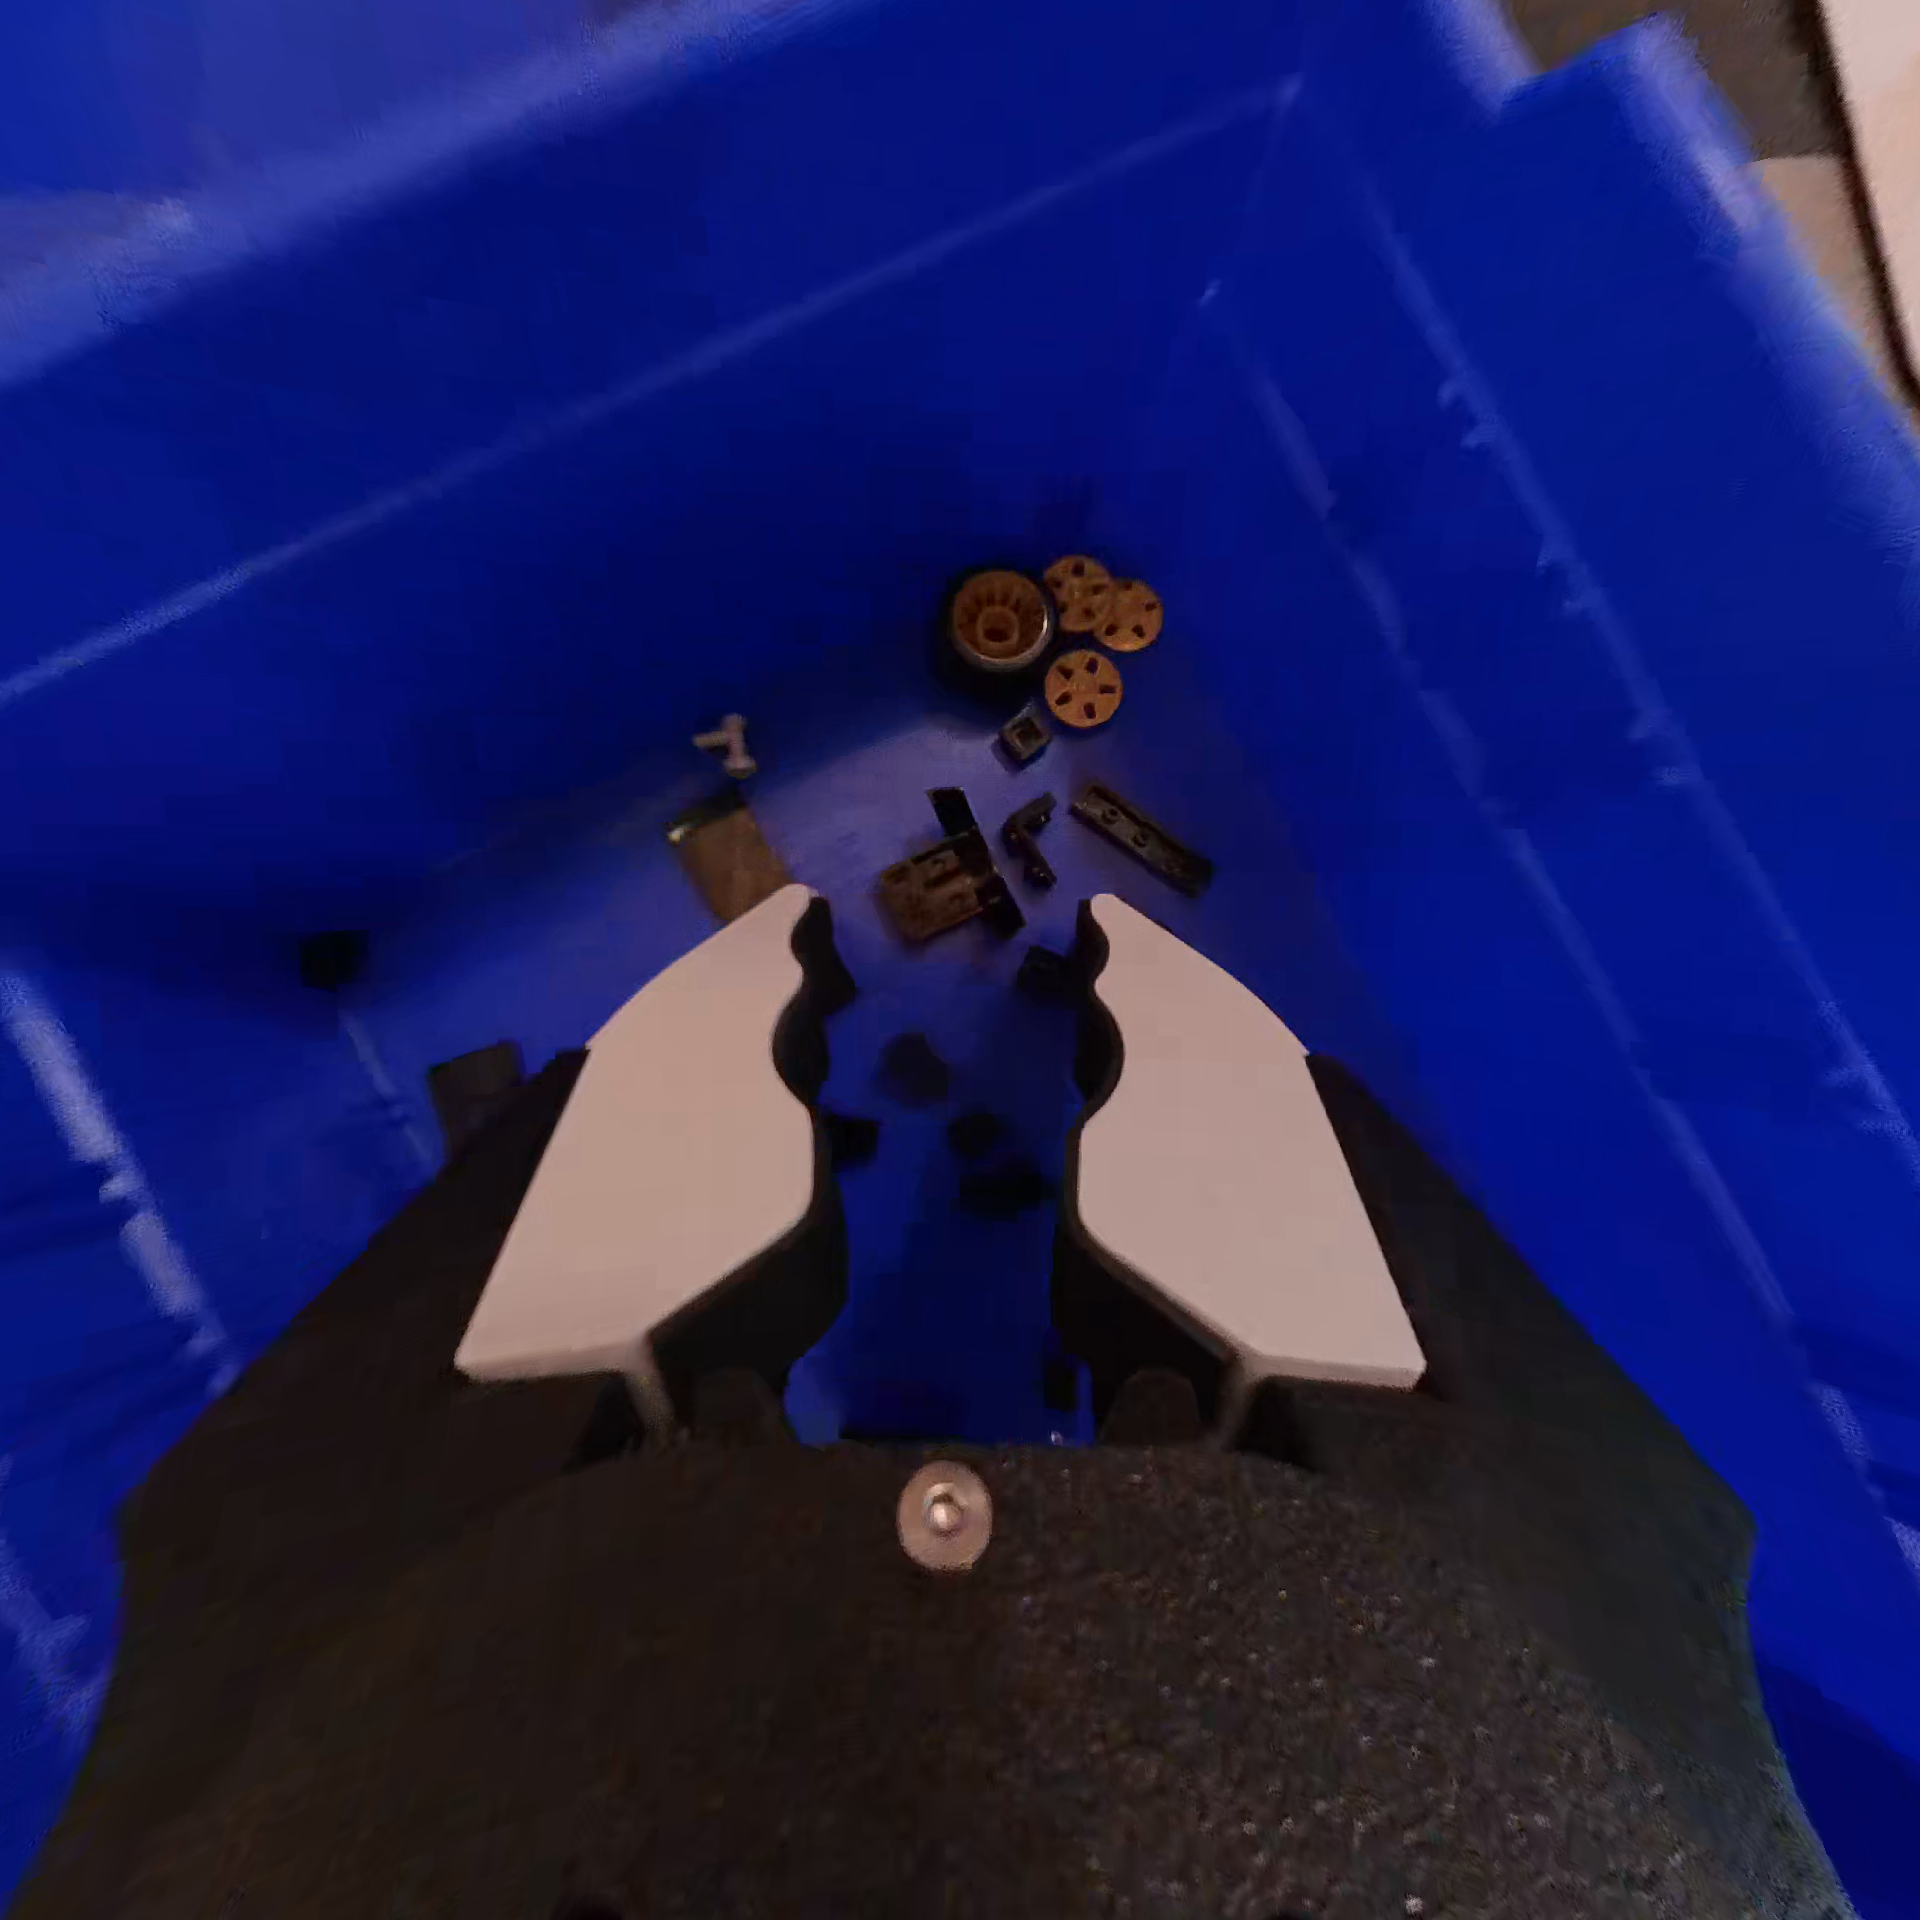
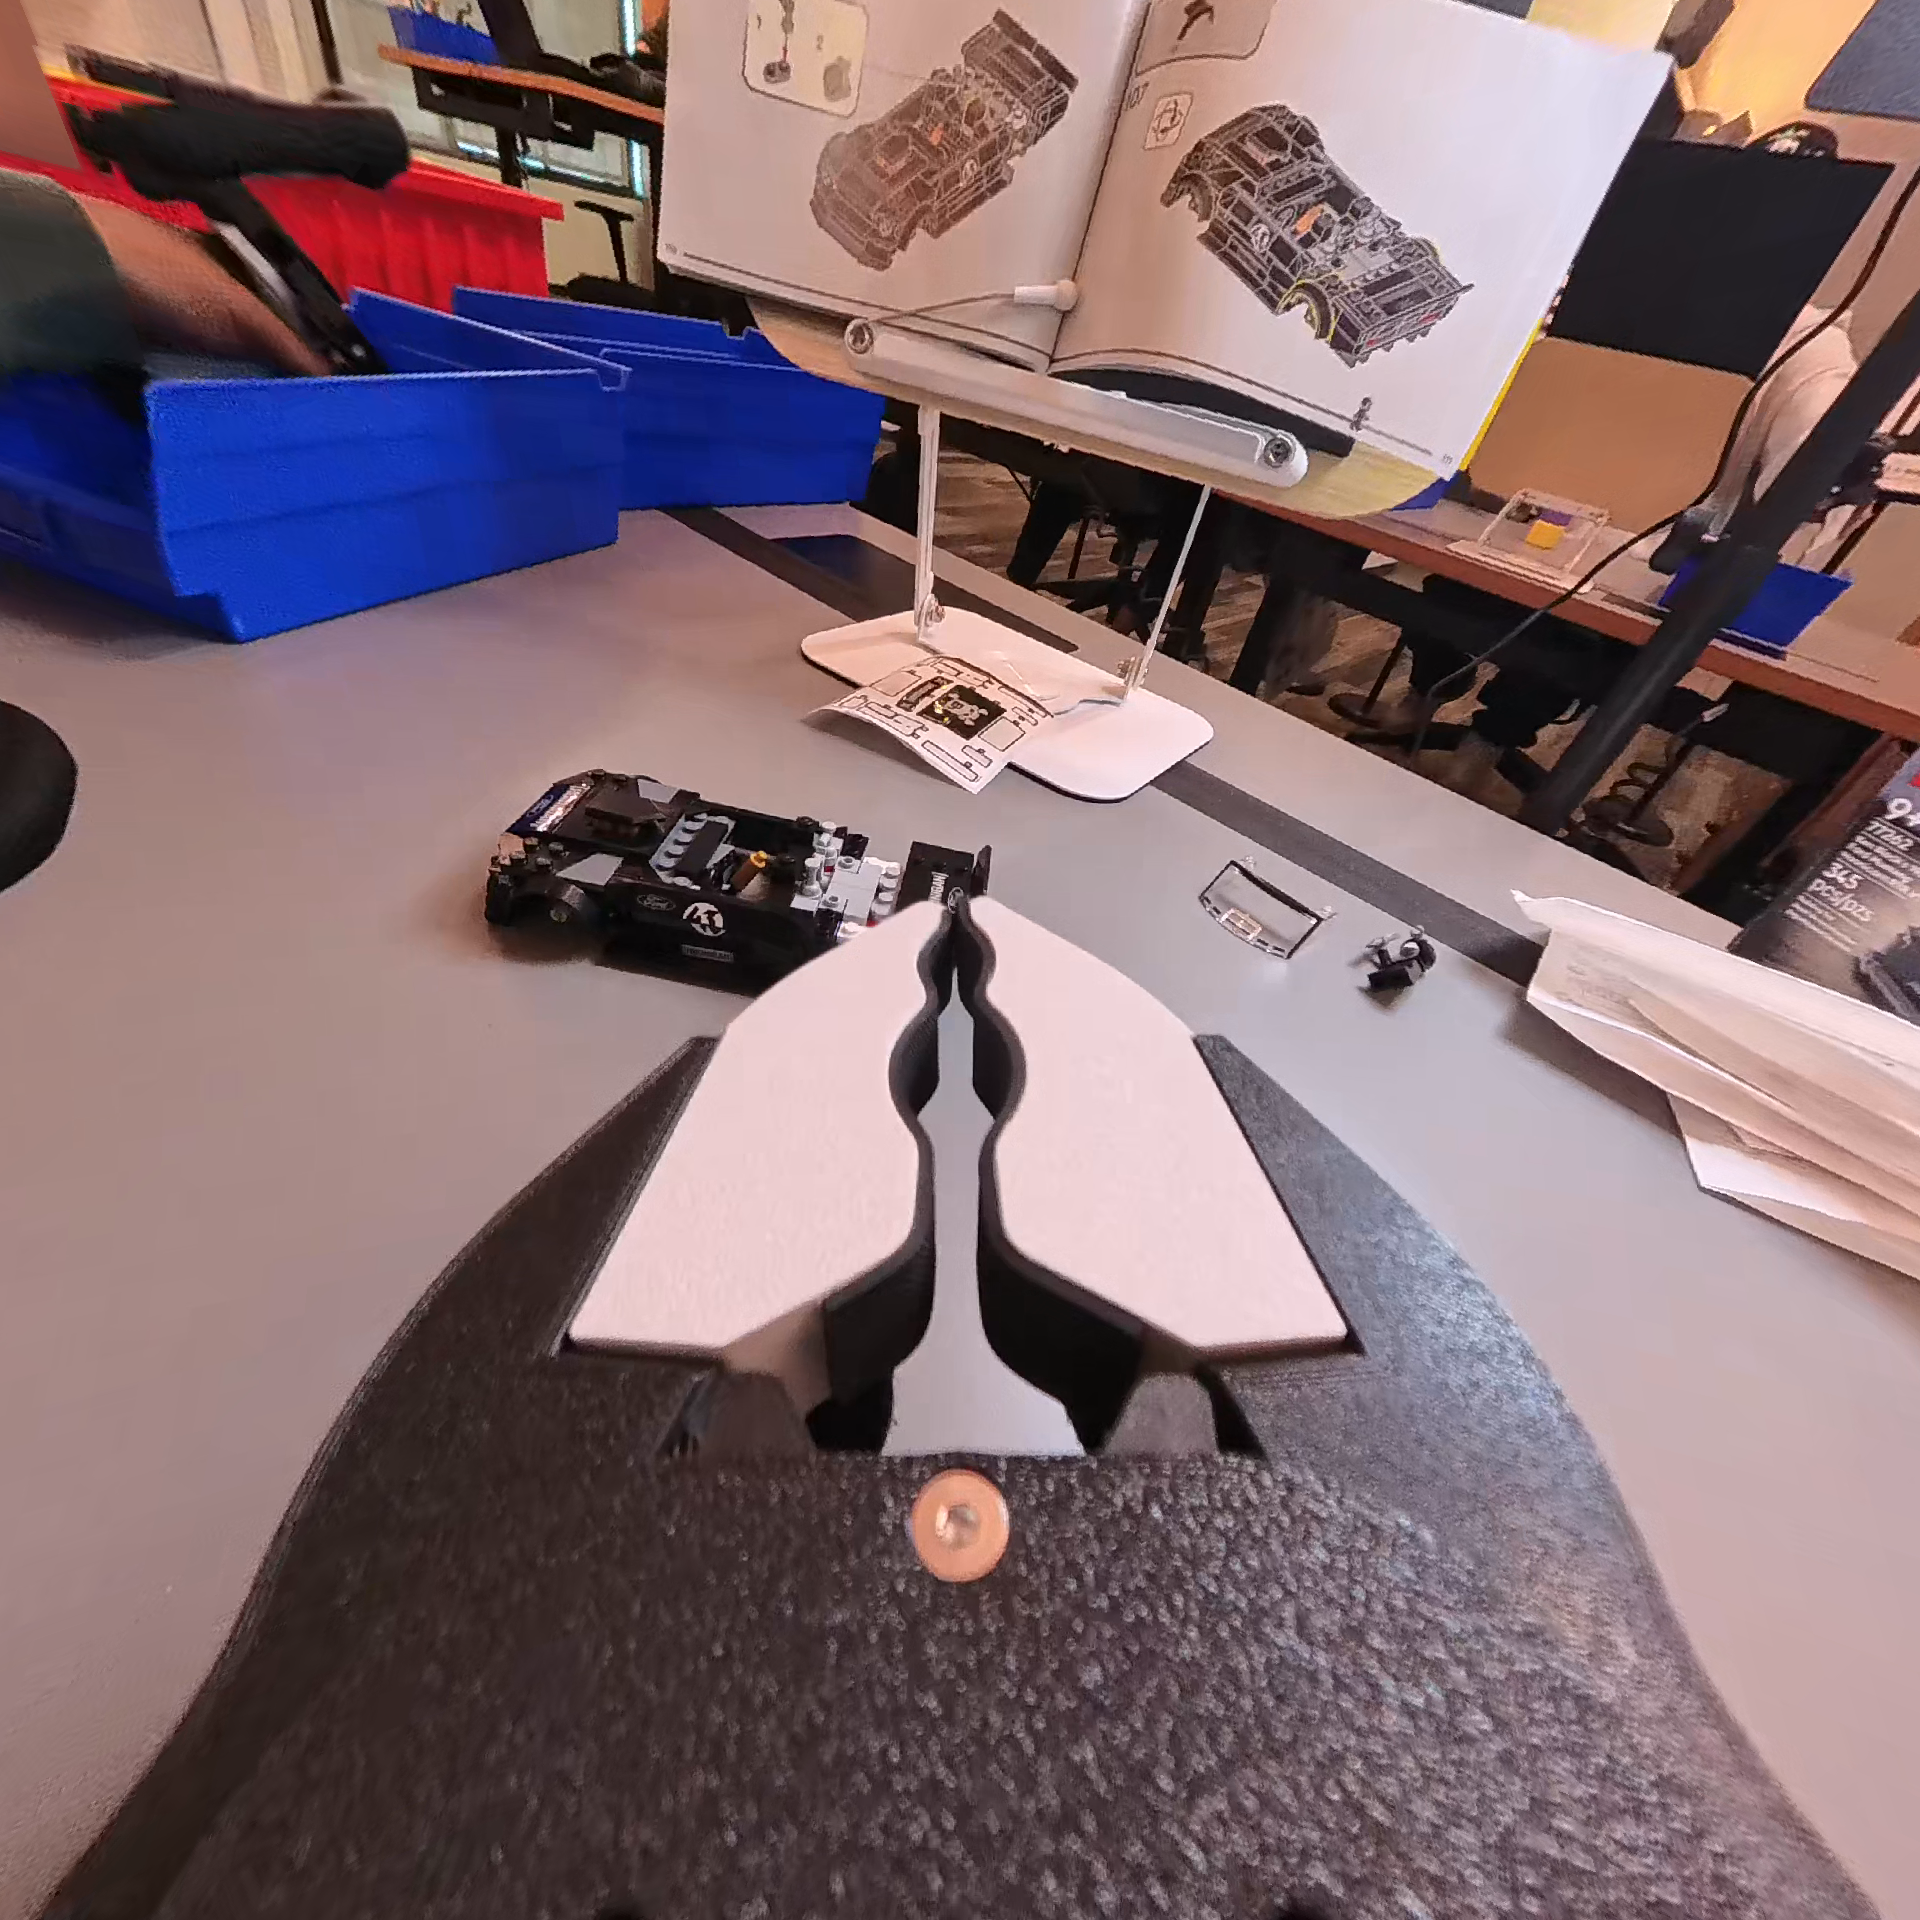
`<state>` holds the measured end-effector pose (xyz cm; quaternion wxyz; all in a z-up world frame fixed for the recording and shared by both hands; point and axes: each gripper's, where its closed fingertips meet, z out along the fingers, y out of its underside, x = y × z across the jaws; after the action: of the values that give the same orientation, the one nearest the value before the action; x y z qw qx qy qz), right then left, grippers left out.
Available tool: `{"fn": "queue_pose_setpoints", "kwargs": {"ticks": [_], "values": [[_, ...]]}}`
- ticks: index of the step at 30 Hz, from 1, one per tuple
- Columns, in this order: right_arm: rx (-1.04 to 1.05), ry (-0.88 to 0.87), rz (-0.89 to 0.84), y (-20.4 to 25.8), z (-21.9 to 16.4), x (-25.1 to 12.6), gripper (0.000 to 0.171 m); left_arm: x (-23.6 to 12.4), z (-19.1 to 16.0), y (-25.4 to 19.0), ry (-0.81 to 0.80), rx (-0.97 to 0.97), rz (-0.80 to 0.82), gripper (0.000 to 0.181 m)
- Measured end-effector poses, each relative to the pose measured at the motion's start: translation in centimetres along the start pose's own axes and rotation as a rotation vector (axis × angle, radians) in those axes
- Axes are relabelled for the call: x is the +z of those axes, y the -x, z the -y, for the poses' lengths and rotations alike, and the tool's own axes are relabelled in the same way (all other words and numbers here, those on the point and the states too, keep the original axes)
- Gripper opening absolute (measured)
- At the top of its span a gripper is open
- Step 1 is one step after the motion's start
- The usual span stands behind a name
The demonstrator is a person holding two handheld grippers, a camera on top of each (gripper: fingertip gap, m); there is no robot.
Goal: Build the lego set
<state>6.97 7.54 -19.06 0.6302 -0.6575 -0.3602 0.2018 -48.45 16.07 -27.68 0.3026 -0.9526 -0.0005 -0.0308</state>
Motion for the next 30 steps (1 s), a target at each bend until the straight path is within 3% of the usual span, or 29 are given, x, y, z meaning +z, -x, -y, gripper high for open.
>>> {"fn": "queue_pose_setpoints", "kwargs": {"ticks": [6,7,12,14,17,21,25,30], "values": [[-0.024,0.034,0.003,0.2,-0.7,0.3,0.000,1.5,-0.4,0.2,0.076,0.045,0.015,0.028],[-0.028,0.035,0.003,0.2,-0.7,0.3,0.000,1.3,-0.2,0.3,0.076,0.056,0.020,0.010],[-0.043,0.028,0.004,0.4,-0.6,0.2,0.000,-3.6,3.5,-1.6,-0.171,0.073,-0.029,0.008],[-0.049,0.019,0.011,0.6,-0.4,0.2,0.000,-7.5,5.3,-5.9,-0.328,0.096,-0.198,0.008],[-0.055,-0.014,0.056,1.7,0.5,0.3,0.000,-15.3,5.9,-17.2,-0.521,0.171,-0.633,0.007],[-0.030,-0.077,0.183,4.8,3.0,0.3,0.013,-23.3,0.3,-33.2,-0.573,0.363,-1.213,0.007],[0.131,-0.164,0.405,9.5,5.9,-1.1,0.031,-23.8,-6.8,-43.4,-0.520,0.511,-1.534,0.008],[0.347,-0.203,0.571,12.2,7.4,-2.7,0.035,-21.8,-10.1,-48.4,-0.460,0.506,-1.692,0.007]]}}
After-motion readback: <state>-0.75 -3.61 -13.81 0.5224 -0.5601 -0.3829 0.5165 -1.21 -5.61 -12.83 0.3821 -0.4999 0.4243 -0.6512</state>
